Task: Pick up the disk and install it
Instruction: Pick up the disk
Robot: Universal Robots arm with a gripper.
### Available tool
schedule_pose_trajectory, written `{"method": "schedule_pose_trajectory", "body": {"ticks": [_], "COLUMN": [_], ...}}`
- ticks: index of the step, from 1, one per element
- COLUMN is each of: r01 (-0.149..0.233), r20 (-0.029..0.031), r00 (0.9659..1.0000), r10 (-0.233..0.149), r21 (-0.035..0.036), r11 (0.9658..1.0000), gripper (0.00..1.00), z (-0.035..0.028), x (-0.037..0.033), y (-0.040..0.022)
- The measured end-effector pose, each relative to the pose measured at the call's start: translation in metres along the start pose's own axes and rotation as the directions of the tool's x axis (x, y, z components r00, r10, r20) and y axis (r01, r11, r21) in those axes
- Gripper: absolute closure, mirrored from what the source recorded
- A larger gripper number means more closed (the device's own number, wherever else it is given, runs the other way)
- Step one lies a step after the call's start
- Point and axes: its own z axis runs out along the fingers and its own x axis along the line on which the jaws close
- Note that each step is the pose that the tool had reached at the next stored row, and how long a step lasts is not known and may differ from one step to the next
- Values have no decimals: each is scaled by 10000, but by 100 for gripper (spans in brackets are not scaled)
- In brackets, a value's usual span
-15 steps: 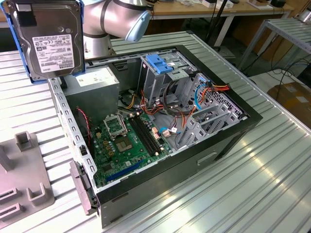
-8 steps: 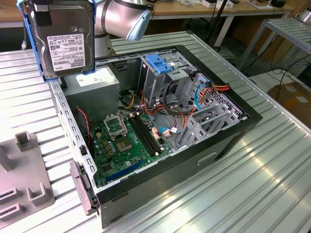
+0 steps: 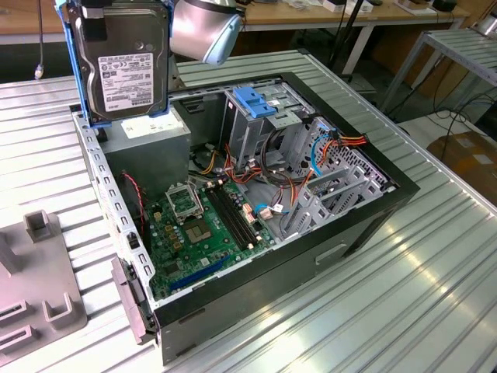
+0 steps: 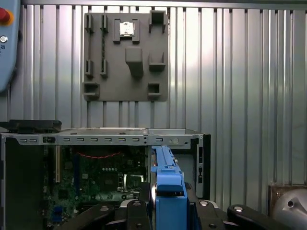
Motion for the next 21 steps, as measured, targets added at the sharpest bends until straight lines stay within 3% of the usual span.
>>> {"method": "schedule_pose_trajectory", "body": {"ticks": [4,9,21], "r01": [-16,-25,-25], "r20": [-25,-47,-48], "r00": [10000,10000,10000], "r10": [16,25,25], "r21": [1,1,1], "r11": [10000,10000,10000], "gripper": [63,63,63], "z": [3,4,4], "x": [0,0,0], "y": [-152,-254,-259]}}
